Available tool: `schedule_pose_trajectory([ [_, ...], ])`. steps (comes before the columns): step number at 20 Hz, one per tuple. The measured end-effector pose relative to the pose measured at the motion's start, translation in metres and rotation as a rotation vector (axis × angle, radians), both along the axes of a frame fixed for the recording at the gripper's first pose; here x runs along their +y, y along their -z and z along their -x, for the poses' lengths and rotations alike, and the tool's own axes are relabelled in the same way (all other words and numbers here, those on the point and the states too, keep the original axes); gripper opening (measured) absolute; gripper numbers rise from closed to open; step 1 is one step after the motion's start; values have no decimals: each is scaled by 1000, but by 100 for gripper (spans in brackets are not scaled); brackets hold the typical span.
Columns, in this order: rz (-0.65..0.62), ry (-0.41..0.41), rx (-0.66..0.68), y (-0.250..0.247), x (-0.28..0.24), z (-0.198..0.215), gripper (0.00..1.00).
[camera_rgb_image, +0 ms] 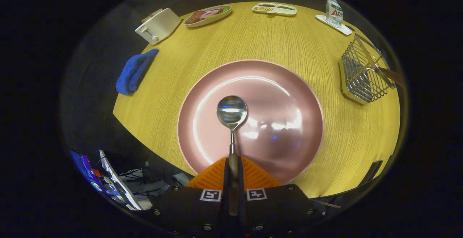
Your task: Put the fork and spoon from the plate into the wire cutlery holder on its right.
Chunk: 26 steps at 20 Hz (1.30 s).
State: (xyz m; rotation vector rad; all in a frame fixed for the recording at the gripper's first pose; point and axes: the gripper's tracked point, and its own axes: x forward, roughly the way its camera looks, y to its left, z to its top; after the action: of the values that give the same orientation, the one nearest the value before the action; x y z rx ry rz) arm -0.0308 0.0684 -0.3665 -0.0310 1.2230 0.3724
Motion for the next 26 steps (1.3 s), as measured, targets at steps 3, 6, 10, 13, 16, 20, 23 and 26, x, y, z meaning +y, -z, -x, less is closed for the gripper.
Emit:
schedule_pose_trajectory([
  [3,-30,27,9,-3,2,-2,11],
  [6,-82,66,17,-9,5,-7,11],
  [10,-138,125,10,-21,4,-17,11],
  [13,-170,156,-6,-35,3,-25,11],
  [16,-208,199,-31,-50,-3,-34,11],
  [20,-245,250,-50,-66,-13,-40,11],
  [23,-263,254,-70,-76,-19,-42,11],
  [26,-323,311,-57,-80,-18,-46,0],
])
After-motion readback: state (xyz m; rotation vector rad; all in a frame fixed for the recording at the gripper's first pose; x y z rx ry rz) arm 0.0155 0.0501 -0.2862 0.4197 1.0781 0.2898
